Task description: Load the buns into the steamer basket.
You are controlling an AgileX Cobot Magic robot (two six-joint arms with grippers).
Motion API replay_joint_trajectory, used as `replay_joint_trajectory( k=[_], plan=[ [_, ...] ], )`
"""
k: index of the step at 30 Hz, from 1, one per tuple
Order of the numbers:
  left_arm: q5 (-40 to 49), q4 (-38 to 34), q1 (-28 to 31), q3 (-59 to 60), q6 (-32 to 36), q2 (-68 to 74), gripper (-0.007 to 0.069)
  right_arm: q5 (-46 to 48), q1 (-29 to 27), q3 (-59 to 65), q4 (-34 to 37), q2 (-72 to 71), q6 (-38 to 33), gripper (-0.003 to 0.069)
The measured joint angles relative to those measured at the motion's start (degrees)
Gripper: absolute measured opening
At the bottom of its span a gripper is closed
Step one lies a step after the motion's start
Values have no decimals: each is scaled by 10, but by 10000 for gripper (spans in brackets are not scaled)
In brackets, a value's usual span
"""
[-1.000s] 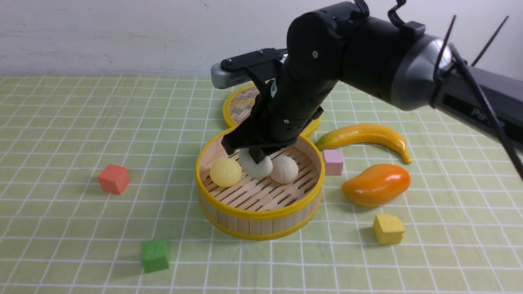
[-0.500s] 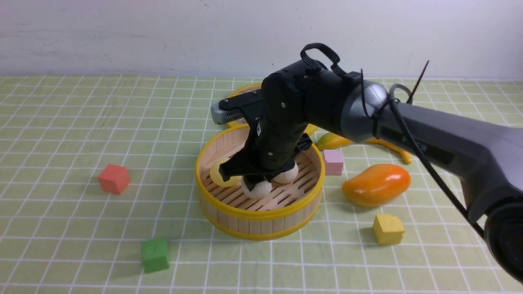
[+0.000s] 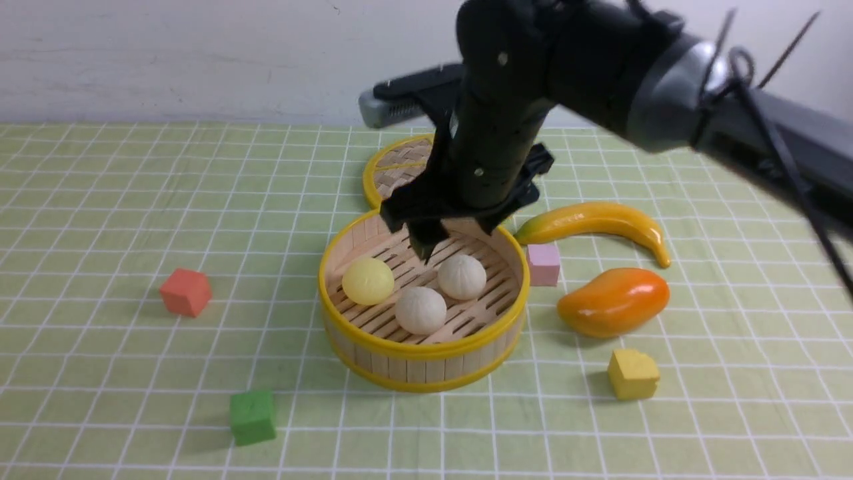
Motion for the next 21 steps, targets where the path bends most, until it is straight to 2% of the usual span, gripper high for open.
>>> replay_joint_trajectory(
  k=[4, 8, 9, 10, 11, 12, 13, 15, 17, 21],
  plan=[
    [0, 0, 0, 0, 0, 0, 180, 4, 0, 26, 9, -91, -1, 484],
    [0, 0, 0, 0, 0, 0, 181, 8, 0, 96, 19, -228, -3, 358],
    [0, 0, 0, 0, 0, 0, 181, 8, 0, 144, 17, -292, -5, 287],
    [0, 0, 0, 0, 0, 0, 181, 9, 0, 158, 16, -309, -6, 267],
    [0, 0, 0, 0, 0, 0, 182, 9, 0, 236, 9, -396, -6, 174],
    [0, 0, 0, 0, 0, 0, 183, 9, 0, 263, 9, -423, -6, 130],
    [0, 0, 0, 0, 0, 0, 183, 8, 0, 272, 9, -423, -6, 130],
    [0, 0, 0, 0, 0, 0, 184, -29, 0, 385, 6, -539, 5, 8],
    [0, 0, 0, 0, 0, 0, 186, -73, 0, 478, 6, -623, 17, -18],
    [0, 0, 0, 0, 0, 0, 191, -100, 0, 592, 9, -710, 35, -20]
  ],
)
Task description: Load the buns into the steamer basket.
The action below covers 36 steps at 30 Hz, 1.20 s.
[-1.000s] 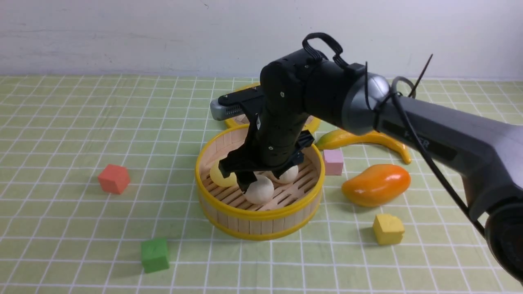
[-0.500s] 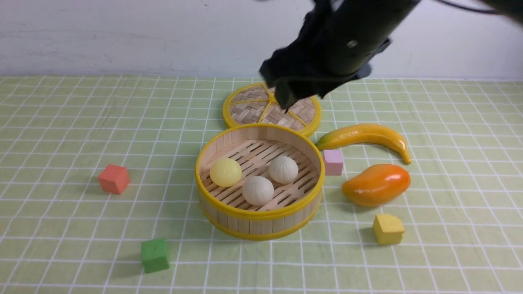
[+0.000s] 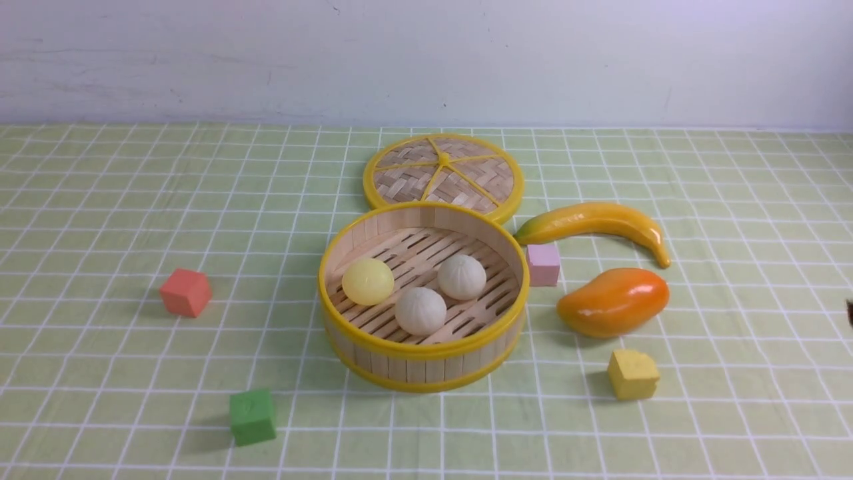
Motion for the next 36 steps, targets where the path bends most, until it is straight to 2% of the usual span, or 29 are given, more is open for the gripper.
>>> replay_joint_trajectory(
  k=[6, 12, 15, 18, 21, 25, 26, 27, 31, 34, 36],
  plan=[
    [0, 0, 0, 0, 0, 0, 200, -10, 0, 68, 35, -66, 1, -20],
    [0, 0, 0, 0, 0, 0, 205, -7, 0, 76, 41, -127, 2, -18],
    [0, 0, 0, 0, 0, 0, 209, -5, 0, 76, 33, -147, 2, -17],
    [0, 0, 0, 0, 0, 0, 212, -13, -1, 80, -15, -159, 2, -17],
    [0, 0, 0, 0, 0, 0, 216, -53, -68, 115, -66, -192, 2, -16],
    [0, 0, 0, 0, 0, 0, 218, -121, -195, 192, -78, -243, 2, -13],
    [0, 0, 0, 0, 0, 0, 218, -126, -210, 203, -78, -250, 2, -12],
    [0, 0, 0, 0, 0, 0, 218, -173, -278, 258, -80, -284, 2, -11],
    [0, 0, 0, 0, 0, 0, 224, -275, -395, 381, -80, -368, 2, -10],
    [0, 0, 0, 0, 0, 0, 227, -353, -450, 480, -81, -423, 2, -8],
    [0, 0, 0, 0, 0, 0, 228, -372, -460, 511, -81, -431, 2, -7]
  ],
)
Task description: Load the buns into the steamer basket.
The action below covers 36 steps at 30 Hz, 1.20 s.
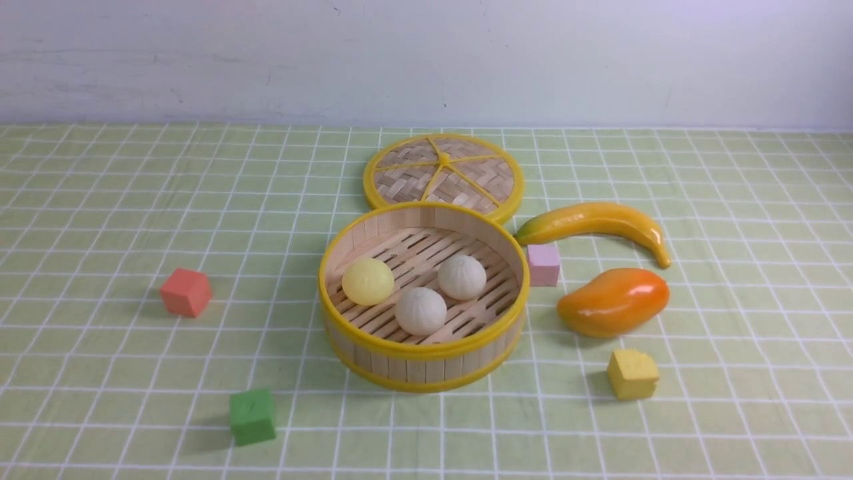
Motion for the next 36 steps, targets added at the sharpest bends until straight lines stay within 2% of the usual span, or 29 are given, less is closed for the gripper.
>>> replay_joint_trajectory(
  k=[2, 4, 36],
  plan=[
    [0, 0, 0, 0, 0, 0, 228, -27, -11, 65, -1, -4, 0, -4],
    [0, 0, 0, 0, 0, 0, 228, -6, -11, 87, 0, -4, 0, -1],
    [0, 0, 0, 0, 0, 0, 237, -9, -11, 87, 1, -4, 0, 19]
  ],
)
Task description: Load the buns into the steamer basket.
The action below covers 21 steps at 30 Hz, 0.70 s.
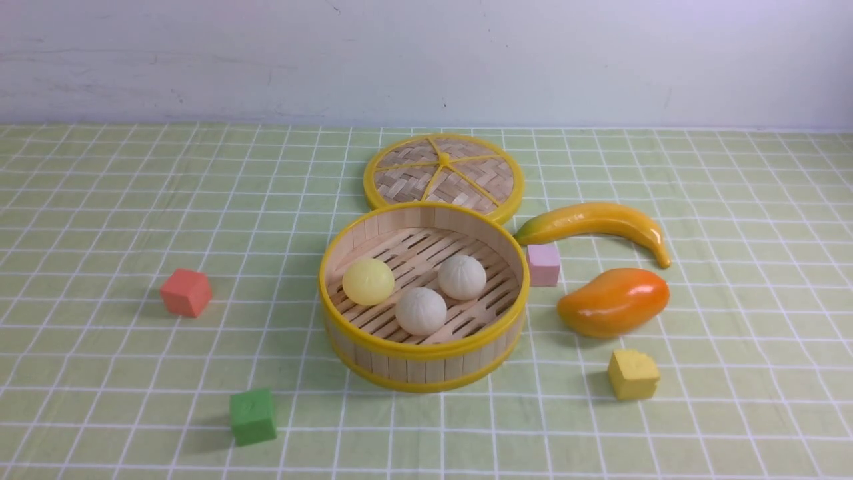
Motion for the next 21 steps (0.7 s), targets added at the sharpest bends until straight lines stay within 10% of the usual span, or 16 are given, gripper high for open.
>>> replay_joint_trajectory(
  k=[21],
  plan=[
    [0, 0, 0, 0, 0, 0, 237, 0, 0, 0, 0, 0, 0, 42]
  ],
)
